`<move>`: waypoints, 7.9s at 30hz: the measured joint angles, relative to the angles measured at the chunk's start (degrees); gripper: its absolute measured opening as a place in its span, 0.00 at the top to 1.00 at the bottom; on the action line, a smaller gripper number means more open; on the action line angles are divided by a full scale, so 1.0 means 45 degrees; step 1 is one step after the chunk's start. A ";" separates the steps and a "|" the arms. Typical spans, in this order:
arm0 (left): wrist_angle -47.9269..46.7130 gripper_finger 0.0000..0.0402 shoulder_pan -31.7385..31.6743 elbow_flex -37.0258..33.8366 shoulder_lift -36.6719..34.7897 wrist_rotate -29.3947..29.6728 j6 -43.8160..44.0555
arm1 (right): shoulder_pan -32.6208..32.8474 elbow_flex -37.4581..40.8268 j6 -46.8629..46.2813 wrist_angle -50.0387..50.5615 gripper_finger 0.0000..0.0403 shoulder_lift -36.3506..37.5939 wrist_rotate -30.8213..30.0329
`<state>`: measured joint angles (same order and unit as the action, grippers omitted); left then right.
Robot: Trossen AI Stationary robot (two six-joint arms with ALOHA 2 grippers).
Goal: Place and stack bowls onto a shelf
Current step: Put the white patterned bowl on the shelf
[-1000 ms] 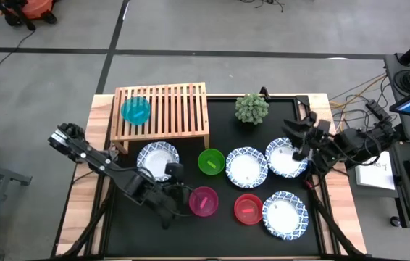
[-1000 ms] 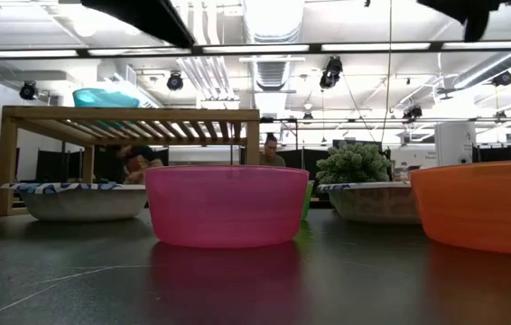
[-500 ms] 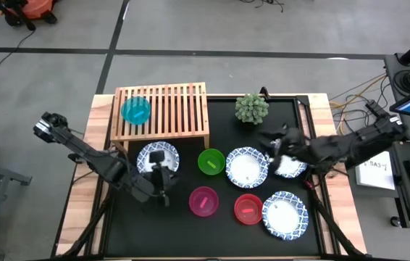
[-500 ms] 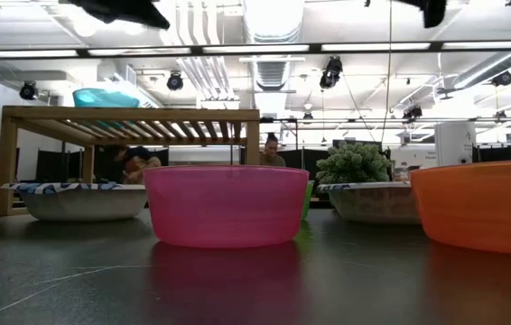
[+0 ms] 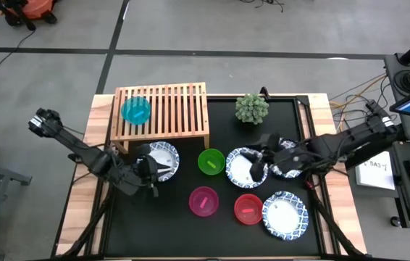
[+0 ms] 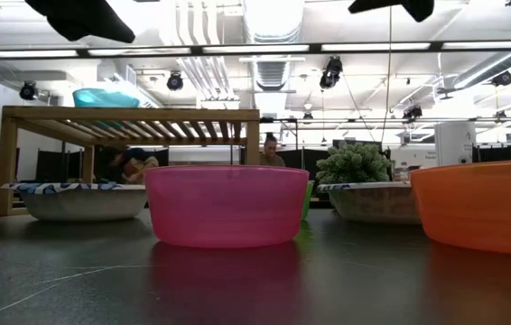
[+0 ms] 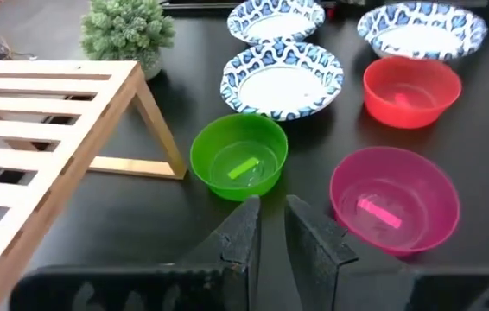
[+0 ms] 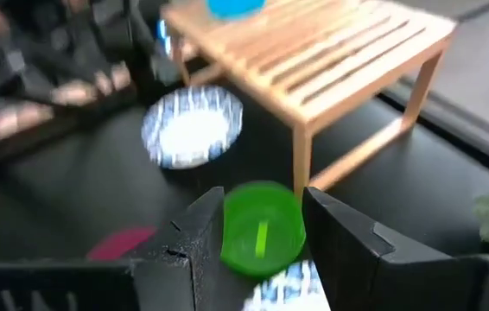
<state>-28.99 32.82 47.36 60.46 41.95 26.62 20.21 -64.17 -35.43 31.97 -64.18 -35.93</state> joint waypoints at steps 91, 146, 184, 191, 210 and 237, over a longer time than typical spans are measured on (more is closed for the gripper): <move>-0.2118 0.91 0.3064 0.0167 -0.1174 0.7689 0.2476 | -0.1633 -0.4330 -0.3572 0.5944 0.81 -0.9341 0.6352; -0.2118 0.91 0.3064 0.0172 -0.1170 0.7689 0.2199 | -0.1643 -0.4296 -0.3330 0.5395 0.60 -0.9921 0.5977; -0.2079 0.91 0.3064 0.0172 -0.1194 0.7869 0.1941 | -0.1951 -1.0700 0.2864 0.7188 0.97 -0.7549 -0.0027; -0.2022 0.91 0.3068 0.0172 -0.1242 0.7898 0.1810 | -0.2984 -0.9662 0.7669 0.1293 0.97 -0.7607 0.0081; -0.2031 0.91 0.3083 0.0172 -0.1315 0.7893 0.1650 | -0.5500 -0.6022 0.8531 -0.5248 0.97 -0.7621 0.2864; -0.1885 0.91 0.3078 0.0172 -0.1349 0.7888 0.1436 | -0.5945 -0.5923 0.7876 -0.6359 0.60 -0.8793 0.2868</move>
<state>-37.47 46.68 48.14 54.39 77.45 33.08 -6.54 -90.83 0.01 3.36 -103.74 -23.03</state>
